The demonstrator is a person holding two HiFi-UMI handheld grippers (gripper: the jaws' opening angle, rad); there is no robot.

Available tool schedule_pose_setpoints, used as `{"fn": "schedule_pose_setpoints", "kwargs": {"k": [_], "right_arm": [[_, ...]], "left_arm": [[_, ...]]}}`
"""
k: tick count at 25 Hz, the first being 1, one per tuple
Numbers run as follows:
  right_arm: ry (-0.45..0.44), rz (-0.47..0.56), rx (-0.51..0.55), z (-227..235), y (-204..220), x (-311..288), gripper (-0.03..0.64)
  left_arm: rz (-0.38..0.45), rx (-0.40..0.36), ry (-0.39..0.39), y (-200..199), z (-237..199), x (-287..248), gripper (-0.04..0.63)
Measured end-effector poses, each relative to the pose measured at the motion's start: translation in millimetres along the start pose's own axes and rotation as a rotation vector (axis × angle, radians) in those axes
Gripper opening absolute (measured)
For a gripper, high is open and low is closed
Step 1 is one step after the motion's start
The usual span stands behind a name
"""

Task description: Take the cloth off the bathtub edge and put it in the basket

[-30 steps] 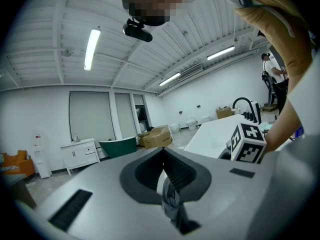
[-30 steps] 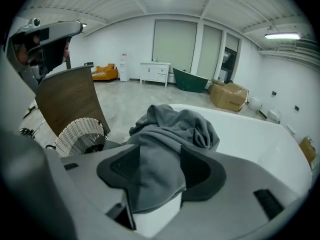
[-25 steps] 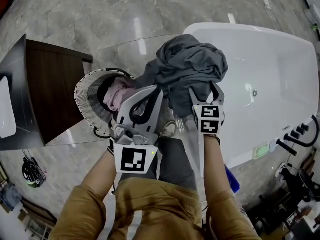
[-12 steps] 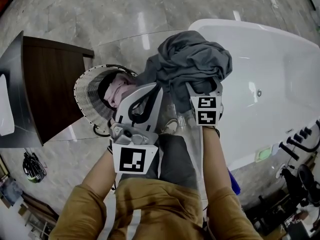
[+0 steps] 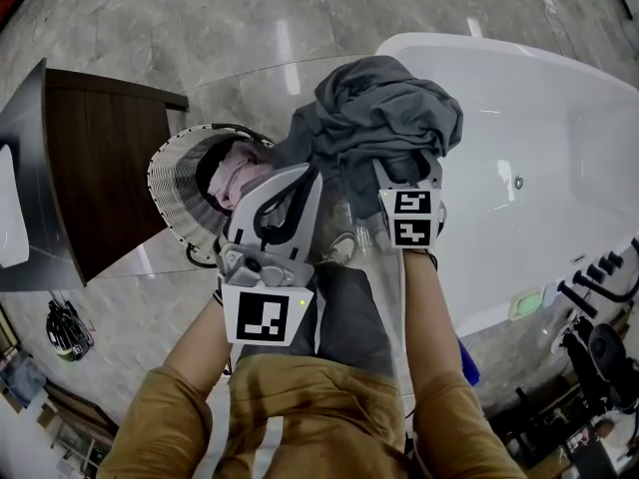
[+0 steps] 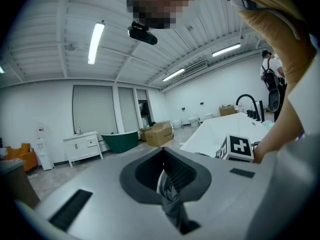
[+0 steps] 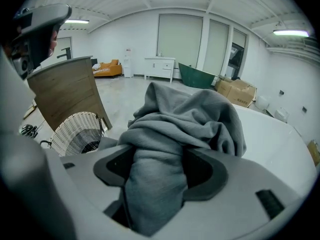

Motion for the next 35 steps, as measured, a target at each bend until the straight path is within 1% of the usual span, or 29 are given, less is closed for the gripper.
{"fn": "schedule_pose_setpoints", "kwargs": {"k": [3,5,6,7,9,11,14,19,22,25,29,33,35], "right_arm": [[-0.013,0.014,-0.012,-1.8,-4.4,9.0,0.271],[-0.021,0.029,0.007,-5.1,-8.2,16.6,0.209],[-0.024,0.033,0.016,-6.9,-9.4,20.0,0.159],[-0.028,0.035,0.017,-8.3,-9.9,22.8,0.127],[-0.038,0.043,-0.008,-8.3,-10.6,28.8,0.101],[-0.048,0.066,-0.059,-6.4,-13.6,37.2,0.066],[-0.076,0.104,-0.142,-5.9,-16.8,51.6,0.057],[-0.169,0.148,-0.220,-12.7,-26.2,76.8,0.054],[-0.191,0.187,-0.270,-12.3,-37.1,96.1,0.054],[-0.214,0.236,-0.312,-12.4,-52.0,117.3,0.054],[-0.259,0.314,-0.396,-12.9,-76.4,149.6,0.054],[-0.313,0.396,-0.467,-13.7,-105.4,187.2,0.054],[-0.332,0.425,-0.486,-15.8,-119.1,209.3,0.054]], "left_arm": [[0.001,-0.004,-0.001,-3.1,-2.7,4.3,0.005],[0.001,-0.004,-0.004,-4.9,-4.4,7.2,0.003],[0.000,-0.003,-0.006,-5.7,-4.8,8.6,0.003],[-0.001,-0.001,-0.008,-6.9,-5.0,10.0,0.003],[0.001,0.000,-0.009,-10.3,-4.9,12.6,0.003],[0.005,-0.001,-0.010,-14.0,-5.1,15.1,0.003],[0.004,-0.003,-0.011,-18.3,-7.8,18.8,0.003],[0.004,-0.007,-0.006,-30.8,-8.6,24.5,0.003],[0.010,-0.005,-0.002,-41.0,-8.1,27.4,0.003],[0.015,-0.007,0.000,-52.3,-9.3,31.1,0.003],[0.018,-0.016,0.000,-71.4,-13.2,37.0,0.003],[0.023,-0.025,-0.015,-96.2,-21.6,44.9,0.003],[0.022,-0.024,-0.025,-110.8,-26.5,52.1,0.003]]}}
Point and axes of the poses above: the fingertips, and each gripper's own axes: x backward along the fingers, z to its right, y out of its underside, the point moved 3 cm from there along x, backward along the fingers, and after that the axes turned 6 degrees about -x, right-handed, at the moved point
